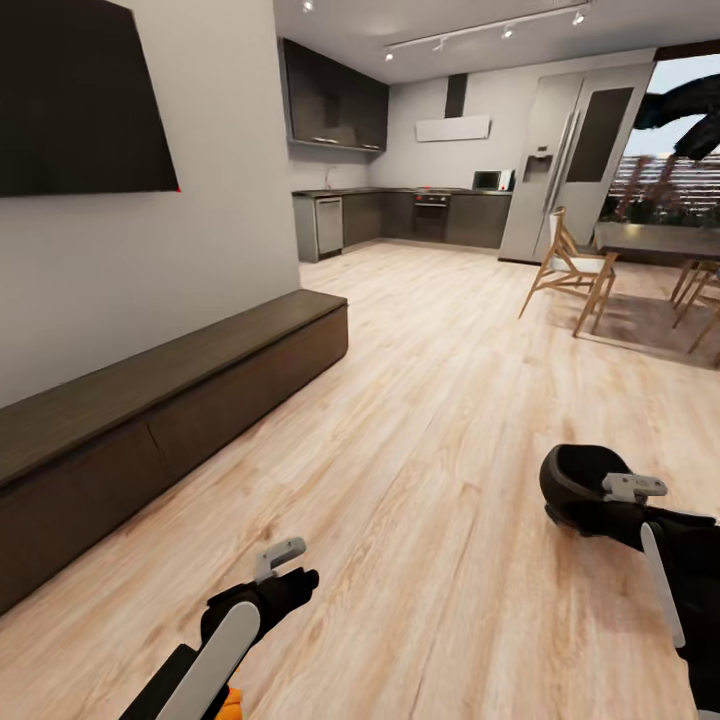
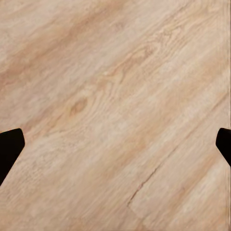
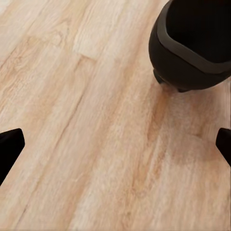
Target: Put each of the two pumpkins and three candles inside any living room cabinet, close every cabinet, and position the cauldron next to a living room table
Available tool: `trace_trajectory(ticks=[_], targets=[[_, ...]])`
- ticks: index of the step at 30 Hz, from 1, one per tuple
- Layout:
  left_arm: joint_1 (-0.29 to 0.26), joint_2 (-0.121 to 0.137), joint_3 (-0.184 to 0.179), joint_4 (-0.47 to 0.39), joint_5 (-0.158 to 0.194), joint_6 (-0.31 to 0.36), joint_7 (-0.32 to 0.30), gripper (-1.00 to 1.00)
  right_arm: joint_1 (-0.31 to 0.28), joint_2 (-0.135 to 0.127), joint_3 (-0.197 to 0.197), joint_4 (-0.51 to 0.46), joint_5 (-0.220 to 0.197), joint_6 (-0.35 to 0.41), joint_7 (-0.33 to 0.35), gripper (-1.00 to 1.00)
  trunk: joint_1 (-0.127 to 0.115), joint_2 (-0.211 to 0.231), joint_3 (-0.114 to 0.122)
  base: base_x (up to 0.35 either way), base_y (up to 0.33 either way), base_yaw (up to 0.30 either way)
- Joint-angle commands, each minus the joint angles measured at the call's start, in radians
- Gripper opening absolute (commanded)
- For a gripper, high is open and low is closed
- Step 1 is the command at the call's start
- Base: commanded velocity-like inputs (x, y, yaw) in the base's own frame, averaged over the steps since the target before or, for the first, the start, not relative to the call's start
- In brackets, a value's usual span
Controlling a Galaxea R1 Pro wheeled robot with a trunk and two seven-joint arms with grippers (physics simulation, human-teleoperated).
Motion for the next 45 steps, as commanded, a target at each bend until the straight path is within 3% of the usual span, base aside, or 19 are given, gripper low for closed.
trace_trajectory(ticks=[1,19,21,22,26,27,29,34,42,43,45], targets=[[-0.001,0.001,-0.002,-0.002,0.007,0.001,0.009,1.0,-0.002,0.0,-0.001,0.009,0.009,0.004,0.009,1.0,0.0,0.0,-0.001,0.24,-0.257,-0.266],[0.0,0.001,-0.003,0.0,0.007,0.001,0.009,1.0,-0.004,0.003,0.006,0.019,0.007,0.004,0.009,1.0,0.0,0.0,-0.001,0.231,-0.26,-0.266],[-0.001,0.001,-0.002,0.001,0.007,0.004,0.007,1.0,-0.007,-0.001,-0.002,0.07,0.007,0.004,0.008,1.0,0.0,0.0,-0.001,0.281,-0.192,-0.266],[-0.008,0.0,0.001,0.001,0.006,0.012,0.005,1.0,-0.008,-0.002,-0.003,0.097,0.008,0.004,0.008,1.0,0.0,0.0,-0.001,0.295,-0.176,-0.266],[-0.13,-0.005,0.009,0.042,0.007,0.112,0.007,1.0,-0.034,0.0,-0.004,0.213,0.008,-0.055,-0.008,1.0,0.0,0.0,-0.001,0.305,-0.17,-0.266],[-0.285,-0.09,-0.007,0.231,0.004,0.166,0.004,1.0,-0.149,0.005,0.0,0.497,0.008,-0.202,-0.095,1.0,0.0,0.0,-0.001,0.309,-0.186,-0.266],[-0.301,-0.115,-0.03,0.286,-0.021,0.164,0.0,1.0,-0.186,0.012,0.001,0.597,0.007,-0.272,-0.132,1.0,0.0,0.0,-0.001,0.309,-0.188,-0.266],[-0.314,-0.138,-0.06,0.337,-0.069,0.148,-0.003,1.0,-0.224,0.032,0.003,0.707,0.005,-0.341,-0.173,1.0,0.0,0.0,-0.001,0.309,-0.191,-0.266],[-0.316,-0.148,-0.07,0.376,-0.081,0.139,-0.02,1.0,-0.233,0.049,0.006,0.751,0.004,-0.358,-0.183,1.0,0.0,0.0,-0.001,0.309,-0.192,-0.266],[-0.316,-0.154,-0.072,0.397,-0.083,0.138,-0.033,1.0,-0.233,0.08,0.012,0.768,0.006,-0.36,-0.182,1.0,0.0,0.0,-0.001,0.309,-0.192,-0.267],[-0.316,-0.155,-0.072,0.402,-0.083,0.138,-0.035,1.0,-0.232,0.093,0.026,0.771,0.006,-0.361,-0.181,1.0,0.0,0.0,-0.001,0.309,-0.189,-0.267]])
